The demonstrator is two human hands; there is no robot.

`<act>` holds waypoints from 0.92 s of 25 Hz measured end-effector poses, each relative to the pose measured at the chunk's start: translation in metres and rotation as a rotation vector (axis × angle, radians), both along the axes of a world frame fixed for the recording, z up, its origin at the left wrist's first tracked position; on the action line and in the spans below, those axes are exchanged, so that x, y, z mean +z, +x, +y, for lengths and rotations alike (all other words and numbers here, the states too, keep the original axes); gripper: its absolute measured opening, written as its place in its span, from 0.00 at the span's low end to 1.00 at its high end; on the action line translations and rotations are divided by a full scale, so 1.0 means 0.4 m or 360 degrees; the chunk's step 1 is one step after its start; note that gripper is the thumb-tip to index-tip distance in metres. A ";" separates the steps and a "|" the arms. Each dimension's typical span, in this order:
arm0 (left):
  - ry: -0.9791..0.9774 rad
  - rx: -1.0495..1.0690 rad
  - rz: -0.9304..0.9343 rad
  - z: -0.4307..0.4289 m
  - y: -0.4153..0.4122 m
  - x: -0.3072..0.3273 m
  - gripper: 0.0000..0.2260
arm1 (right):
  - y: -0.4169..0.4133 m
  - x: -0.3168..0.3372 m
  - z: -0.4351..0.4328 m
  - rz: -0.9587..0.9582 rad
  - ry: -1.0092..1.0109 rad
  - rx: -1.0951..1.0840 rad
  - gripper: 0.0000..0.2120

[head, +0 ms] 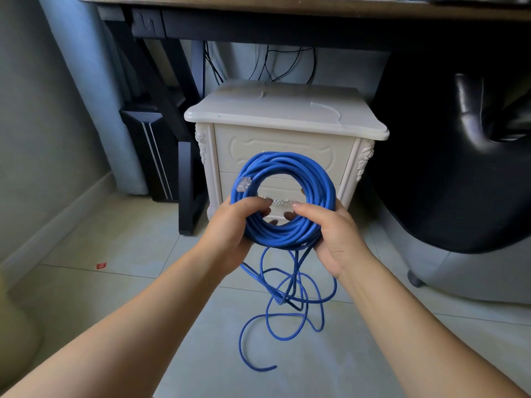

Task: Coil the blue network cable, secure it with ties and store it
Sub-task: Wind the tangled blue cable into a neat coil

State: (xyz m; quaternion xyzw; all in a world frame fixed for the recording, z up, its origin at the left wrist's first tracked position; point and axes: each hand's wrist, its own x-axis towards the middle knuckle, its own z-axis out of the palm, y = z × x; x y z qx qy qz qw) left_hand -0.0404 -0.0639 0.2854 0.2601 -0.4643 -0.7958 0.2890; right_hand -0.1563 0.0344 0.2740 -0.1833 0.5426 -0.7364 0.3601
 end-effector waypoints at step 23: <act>-0.1080 0.0058 -0.0465 -0.041 0.009 -0.005 0.08 | -0.029 0.051 0.041 0.0806 0.0379 0.0401 0.24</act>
